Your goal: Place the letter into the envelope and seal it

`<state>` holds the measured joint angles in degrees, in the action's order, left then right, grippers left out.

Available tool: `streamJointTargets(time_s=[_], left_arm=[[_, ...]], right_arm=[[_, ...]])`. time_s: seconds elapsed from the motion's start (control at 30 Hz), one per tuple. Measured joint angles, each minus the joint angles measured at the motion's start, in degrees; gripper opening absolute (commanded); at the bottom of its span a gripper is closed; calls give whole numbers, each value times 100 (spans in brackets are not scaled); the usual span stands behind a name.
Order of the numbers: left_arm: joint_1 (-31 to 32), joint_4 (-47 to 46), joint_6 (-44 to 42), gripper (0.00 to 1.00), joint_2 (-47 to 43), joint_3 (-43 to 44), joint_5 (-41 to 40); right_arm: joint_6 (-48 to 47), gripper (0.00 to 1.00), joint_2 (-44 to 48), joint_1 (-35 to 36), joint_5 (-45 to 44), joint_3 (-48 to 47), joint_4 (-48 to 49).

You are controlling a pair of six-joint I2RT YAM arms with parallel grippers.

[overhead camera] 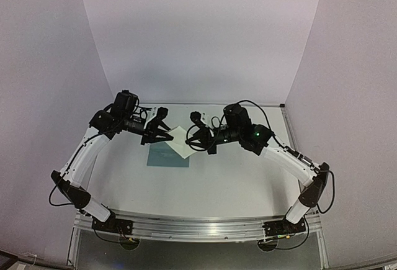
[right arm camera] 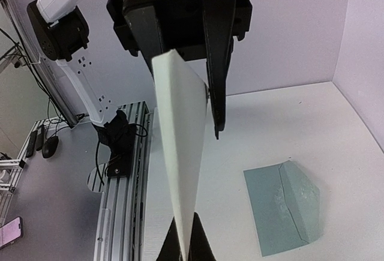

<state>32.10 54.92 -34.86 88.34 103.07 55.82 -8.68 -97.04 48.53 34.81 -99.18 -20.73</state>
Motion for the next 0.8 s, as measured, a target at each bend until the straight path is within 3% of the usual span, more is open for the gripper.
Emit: streamJointTargets(time_s=[0.1, 0.2, 0.27, 0.4, 0.43, 0.53, 0.8], left_arm=[[3, 69, 55, 2, 15, 0, 74], [9, 88, 31, 0, 15, 7, 123], [9, 109, 41, 0, 15, 7, 141], [4, -23, 282, 0, 14, -7, 147], [-12, -162, 447, 0, 6, -38, 143], [-109, -933, 1203, 0, -119, -385, 90], [-482, -4121, 3980, 0, -962, -2249, -253]], right_arm=[[-88, 0, -40, 0, -10, -40, -34], [-177, 0, -49, -2, -37, -66, -46], [-221, 6, -52, -2, -80, -85, -78], [-166, 76, -54, -3, -303, -149, -101], [-103, 87, -54, -19, -360, -160, -84], [227, 89, -54, -109, -438, -153, 33], [1816, 90, -19, -667, -59, 521, 1373]])
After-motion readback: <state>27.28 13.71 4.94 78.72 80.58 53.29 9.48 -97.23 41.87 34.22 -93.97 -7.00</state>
